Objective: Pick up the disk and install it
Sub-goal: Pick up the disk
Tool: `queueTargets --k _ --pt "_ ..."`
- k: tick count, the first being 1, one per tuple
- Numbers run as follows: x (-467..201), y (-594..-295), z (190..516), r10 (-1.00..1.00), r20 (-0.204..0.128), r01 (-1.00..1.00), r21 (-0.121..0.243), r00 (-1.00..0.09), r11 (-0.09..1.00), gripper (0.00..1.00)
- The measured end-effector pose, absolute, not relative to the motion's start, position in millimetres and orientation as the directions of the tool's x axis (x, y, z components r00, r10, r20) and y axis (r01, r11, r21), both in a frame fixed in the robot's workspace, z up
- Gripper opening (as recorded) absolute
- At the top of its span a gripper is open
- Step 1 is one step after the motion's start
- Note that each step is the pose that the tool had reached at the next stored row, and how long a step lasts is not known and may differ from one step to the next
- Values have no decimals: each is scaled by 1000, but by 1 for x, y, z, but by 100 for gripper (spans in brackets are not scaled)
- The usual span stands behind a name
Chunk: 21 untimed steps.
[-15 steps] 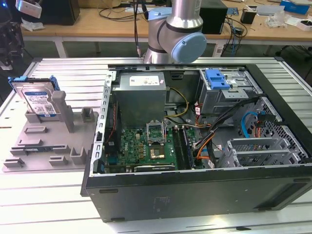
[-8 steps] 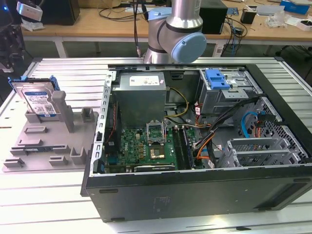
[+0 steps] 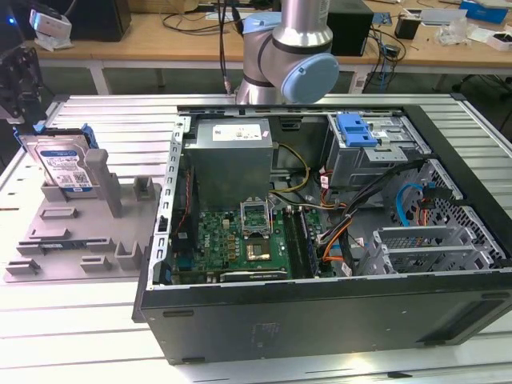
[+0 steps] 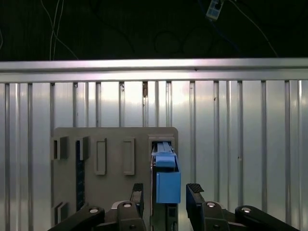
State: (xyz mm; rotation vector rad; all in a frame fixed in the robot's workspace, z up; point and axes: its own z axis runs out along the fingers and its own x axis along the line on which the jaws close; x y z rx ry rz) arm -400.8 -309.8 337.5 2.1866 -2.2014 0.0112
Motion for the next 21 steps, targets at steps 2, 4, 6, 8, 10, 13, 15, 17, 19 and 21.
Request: queueTargets --k 2,4,6,8,10,13,15,17,19,21 --pt "-401 -310 336 -999 33 -1000 22 -6 7 48" --pt "-401 -310 334 -999 33 -1000 22 -6 7 48" --pt "-401 -310 332 -999 33 -1000 22 -6 7 48" --pt "-401 -310 330 -999 33 -1000 22 -6 7 48" --pt "-401 -310 327 -999 33 -1000 22 -6 7 48" --pt "-401 -310 324 -999 33 -1000 22 -6 7 48" --pt "-401 -310 322 -999 33 -1000 22 -6 7 48" --pt "-402 -310 320 -999 33 -1000 22 -6 7 48" --pt "-402 -310 319 -999 33 -1000 22 -6 7 48" --pt "-402 -310 318 -999 33 -1000 22 -6 7 48"
